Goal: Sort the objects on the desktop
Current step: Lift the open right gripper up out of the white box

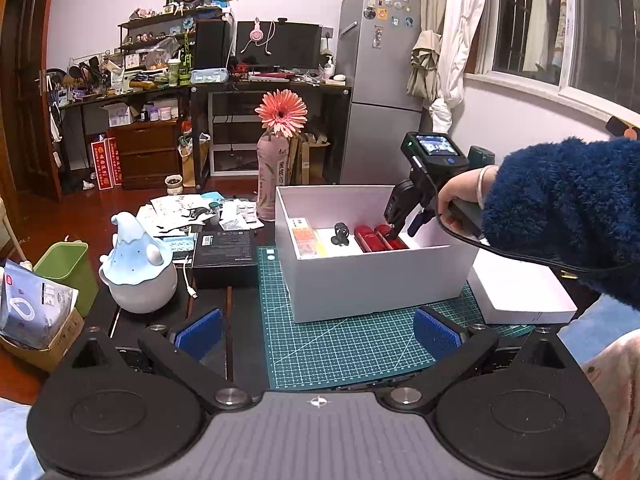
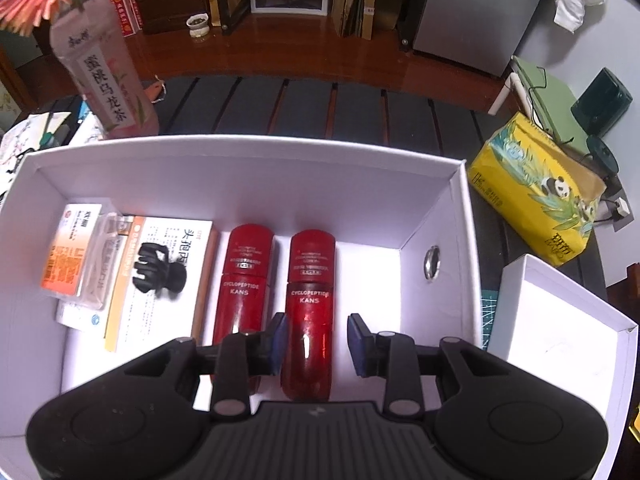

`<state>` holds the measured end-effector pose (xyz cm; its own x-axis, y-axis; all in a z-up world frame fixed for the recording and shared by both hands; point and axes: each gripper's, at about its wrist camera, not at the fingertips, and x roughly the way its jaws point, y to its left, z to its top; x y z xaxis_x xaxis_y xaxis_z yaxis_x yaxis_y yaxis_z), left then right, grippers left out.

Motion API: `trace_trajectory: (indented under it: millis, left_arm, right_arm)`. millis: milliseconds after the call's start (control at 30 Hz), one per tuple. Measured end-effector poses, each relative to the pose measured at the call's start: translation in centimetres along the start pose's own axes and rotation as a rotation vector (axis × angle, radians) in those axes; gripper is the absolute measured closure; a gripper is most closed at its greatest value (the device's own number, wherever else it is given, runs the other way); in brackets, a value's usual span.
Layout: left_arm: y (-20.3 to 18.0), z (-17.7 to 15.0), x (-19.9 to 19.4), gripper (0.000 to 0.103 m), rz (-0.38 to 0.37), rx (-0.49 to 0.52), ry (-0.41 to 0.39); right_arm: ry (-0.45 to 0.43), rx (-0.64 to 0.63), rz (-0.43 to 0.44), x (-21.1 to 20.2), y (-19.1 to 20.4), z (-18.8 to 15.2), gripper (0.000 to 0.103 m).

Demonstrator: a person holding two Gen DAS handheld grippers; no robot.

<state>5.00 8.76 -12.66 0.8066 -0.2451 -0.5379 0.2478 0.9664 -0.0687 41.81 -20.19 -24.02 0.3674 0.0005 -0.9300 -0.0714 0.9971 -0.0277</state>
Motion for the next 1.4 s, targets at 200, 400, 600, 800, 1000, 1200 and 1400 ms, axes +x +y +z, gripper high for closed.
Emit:
trace_trajectory:
  millis: [200, 400, 600, 800, 1000, 1200, 1400]
  left_arm:
    - [-0.2, -0.1, -0.1, 0.000, 0.015, 0.010, -0.001]
    - [-0.5, -0.1, -0.2, 0.000, 0.031, 0.020, 0.001]
    - [-0.6, -0.1, -0.2, 0.000, 0.051, 0.026, 0.006]
    - [-0.7, 0.0, -0.3, 0.000, 0.068, 0.025, 0.009]
    - [-0.8, 0.0, -0.6, 0.000, 0.090, 0.020, 0.000]
    - [-0.9, -0.1, -1.0, 0.000, 0.104, 0.017, -0.012]
    - [-1.0, 0.0, -1.2, 0.000, 0.114, 0.016, -0.015]
  right_arm:
    - [-0.042, -0.005, 0.025, -1.9, 0.1, -0.9, 0.058]
    - [-0.090, -0.043, 0.032, -4.0, 0.6, -1.9, 0.050]
    - [-0.157, -0.040, 0.054, -6.1, 0.1, -3.3, 0.050]
    - [-0.200, -0.030, 0.067, -8.1, -0.7, -5.0, 0.050]
    - [-0.248, -0.028, 0.078, -10.0, -1.2, -6.6, 0.050]
    - [-0.290, -0.018, 0.078, -11.2, -2.0, -8.2, 0.048]
    - [-0.320, 0.003, 0.083, -11.8, -2.9, -9.7, 0.048]
